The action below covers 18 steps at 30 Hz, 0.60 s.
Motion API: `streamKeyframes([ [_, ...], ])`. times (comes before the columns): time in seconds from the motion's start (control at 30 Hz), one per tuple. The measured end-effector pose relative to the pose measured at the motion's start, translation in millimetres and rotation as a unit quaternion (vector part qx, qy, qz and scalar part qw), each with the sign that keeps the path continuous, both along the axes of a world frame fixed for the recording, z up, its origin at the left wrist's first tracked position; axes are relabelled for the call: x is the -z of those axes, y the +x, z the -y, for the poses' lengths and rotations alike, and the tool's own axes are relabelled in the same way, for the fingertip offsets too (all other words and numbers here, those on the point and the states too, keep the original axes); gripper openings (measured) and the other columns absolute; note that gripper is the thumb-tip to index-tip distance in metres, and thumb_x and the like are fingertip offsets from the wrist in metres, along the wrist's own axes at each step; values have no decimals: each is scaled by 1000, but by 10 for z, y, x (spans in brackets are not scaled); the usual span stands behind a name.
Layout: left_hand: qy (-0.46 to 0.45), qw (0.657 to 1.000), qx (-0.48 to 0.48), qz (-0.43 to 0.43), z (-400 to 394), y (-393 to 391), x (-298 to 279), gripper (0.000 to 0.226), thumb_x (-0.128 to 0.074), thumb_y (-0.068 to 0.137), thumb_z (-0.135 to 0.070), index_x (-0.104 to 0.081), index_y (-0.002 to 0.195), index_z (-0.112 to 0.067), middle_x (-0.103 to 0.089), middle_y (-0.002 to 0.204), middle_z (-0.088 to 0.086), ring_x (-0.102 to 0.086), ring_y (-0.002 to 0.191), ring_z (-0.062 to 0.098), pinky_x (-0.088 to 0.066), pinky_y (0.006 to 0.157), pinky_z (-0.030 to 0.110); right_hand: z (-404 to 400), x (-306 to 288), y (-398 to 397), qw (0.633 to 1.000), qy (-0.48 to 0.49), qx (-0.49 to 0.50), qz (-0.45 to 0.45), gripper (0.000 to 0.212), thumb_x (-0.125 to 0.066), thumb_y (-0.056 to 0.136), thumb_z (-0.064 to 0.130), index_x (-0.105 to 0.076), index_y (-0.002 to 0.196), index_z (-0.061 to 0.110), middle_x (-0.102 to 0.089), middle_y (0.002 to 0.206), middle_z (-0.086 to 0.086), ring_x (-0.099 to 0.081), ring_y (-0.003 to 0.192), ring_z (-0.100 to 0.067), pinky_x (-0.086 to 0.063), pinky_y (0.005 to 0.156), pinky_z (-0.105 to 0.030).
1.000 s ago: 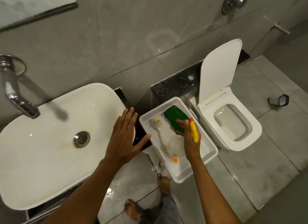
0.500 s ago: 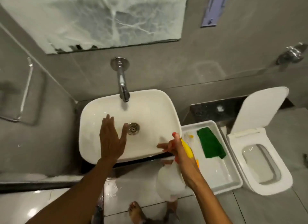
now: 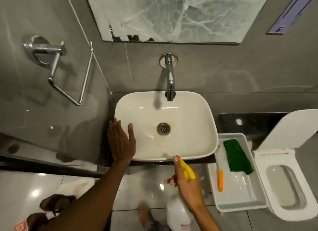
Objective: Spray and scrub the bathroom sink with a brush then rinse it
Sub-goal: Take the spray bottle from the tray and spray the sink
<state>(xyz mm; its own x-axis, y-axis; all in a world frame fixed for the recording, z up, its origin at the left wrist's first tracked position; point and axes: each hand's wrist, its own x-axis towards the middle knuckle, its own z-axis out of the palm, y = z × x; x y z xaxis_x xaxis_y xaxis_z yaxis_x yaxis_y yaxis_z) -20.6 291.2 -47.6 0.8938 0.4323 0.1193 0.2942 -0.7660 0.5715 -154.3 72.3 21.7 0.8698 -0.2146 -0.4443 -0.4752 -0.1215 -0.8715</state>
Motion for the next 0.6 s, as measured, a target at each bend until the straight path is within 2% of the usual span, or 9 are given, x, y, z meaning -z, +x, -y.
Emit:
streamKeyframes([
  [0.07,-9,1000,-4,12,-13,0,28,63,-36,111,-50,-49,151,-4,-44,167,18,-34,160,37,-30,129,53,-59,45,-21,1000,10,22,-2,63,-51,96,78,-69,68,24,-74,59,-8,-84,71,-20,-64,81,-42],
  [0.2,-31,999,-12,28,-18,-3,47,60,-36,110,-51,-51,149,-7,-46,166,15,-36,159,34,-34,128,51,-168,69,-31,994,86,44,-51,53,-61,89,78,-80,90,29,-85,91,-6,-84,89,-16,-70,78,-52],
  [0.27,-39,999,-10,28,-22,-7,48,60,-36,110,-51,-51,149,-8,-45,167,13,-36,159,33,-34,128,50,-224,60,-40,994,84,45,-49,56,-61,89,78,-77,82,25,-83,82,-10,-84,85,-22,-70,76,-52],
  [0.33,-45,999,-8,26,-22,-12,51,61,-36,110,-53,-51,149,-8,-44,167,12,-35,159,32,-34,129,50,-252,57,-52,996,62,52,-31,52,-59,90,77,-72,75,29,-71,60,-10,-85,77,-27,-70,75,-46],
  [0.37,-46,999,-8,24,-21,-14,52,62,-36,110,-54,-51,150,-9,-44,168,12,-35,160,32,-34,129,49,-250,53,-55,996,63,59,-26,48,-59,90,76,-72,75,32,-65,55,-9,-85,76,-28,-70,73,-43],
  [0.43,-50,998,-8,23,-20,-12,52,63,-36,109,-55,-51,150,-9,-44,168,11,-36,159,32,-34,128,49,-236,39,-44,994,80,69,-33,47,-62,92,74,-77,80,31,-75,66,-7,-85,82,-26,-70,72,-45],
  [0.5,-52,998,-9,22,-24,-7,48,62,-37,109,-54,-52,149,-9,-45,167,11,-37,159,32,-35,128,50,-231,27,-31,992,91,72,-44,46,-63,92,74,-82,93,31,-83,84,-10,-84,86,-23,-70,73,-53],
  [0.53,-54,998,-9,21,-23,-7,48,62,-37,109,-55,-52,149,-9,-45,167,11,-37,159,32,-36,128,50,-230,24,-23,992,93,78,-42,43,-64,91,73,-83,97,34,-83,83,-11,-84,85,-25,-69,73,-55],
  [0.6,-59,998,-8,22,-20,-9,46,63,-36,109,-55,-52,149,-9,-45,167,11,-38,158,32,-37,127,51,-219,34,-20,991,84,95,-33,35,-65,90,72,-82,102,44,-77,68,-8,-85,79,-29,-70,72,-55],
])
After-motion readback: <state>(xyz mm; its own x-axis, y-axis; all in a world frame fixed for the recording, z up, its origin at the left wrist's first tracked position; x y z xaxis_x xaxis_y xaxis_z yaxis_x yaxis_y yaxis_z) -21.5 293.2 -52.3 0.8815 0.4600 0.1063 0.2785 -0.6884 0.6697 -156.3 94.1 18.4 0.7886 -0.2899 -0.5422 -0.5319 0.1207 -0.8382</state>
